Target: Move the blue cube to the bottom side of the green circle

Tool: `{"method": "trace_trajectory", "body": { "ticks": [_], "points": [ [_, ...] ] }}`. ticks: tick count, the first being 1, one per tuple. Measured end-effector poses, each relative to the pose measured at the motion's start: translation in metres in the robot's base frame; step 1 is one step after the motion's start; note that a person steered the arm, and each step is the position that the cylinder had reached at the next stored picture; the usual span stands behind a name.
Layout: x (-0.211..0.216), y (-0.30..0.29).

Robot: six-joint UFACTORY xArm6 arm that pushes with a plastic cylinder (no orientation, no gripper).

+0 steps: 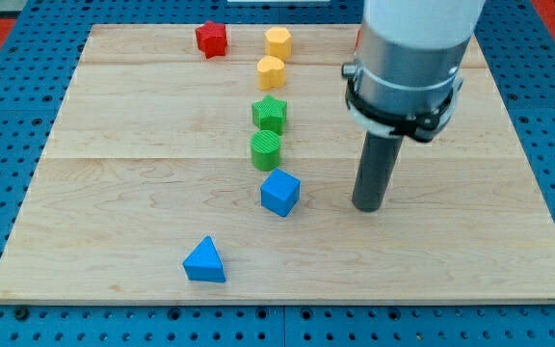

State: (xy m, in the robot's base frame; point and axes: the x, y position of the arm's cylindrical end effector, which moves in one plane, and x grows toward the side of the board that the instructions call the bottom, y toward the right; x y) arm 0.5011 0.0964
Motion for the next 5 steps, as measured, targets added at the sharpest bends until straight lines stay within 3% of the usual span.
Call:
{"method": "trace_trajectory", "body": {
  "ticks": [2, 4, 5],
  "points": [
    [0.003, -0.072],
    [-0.002, -0.097],
    [0.01, -0.059]
  ]
}}
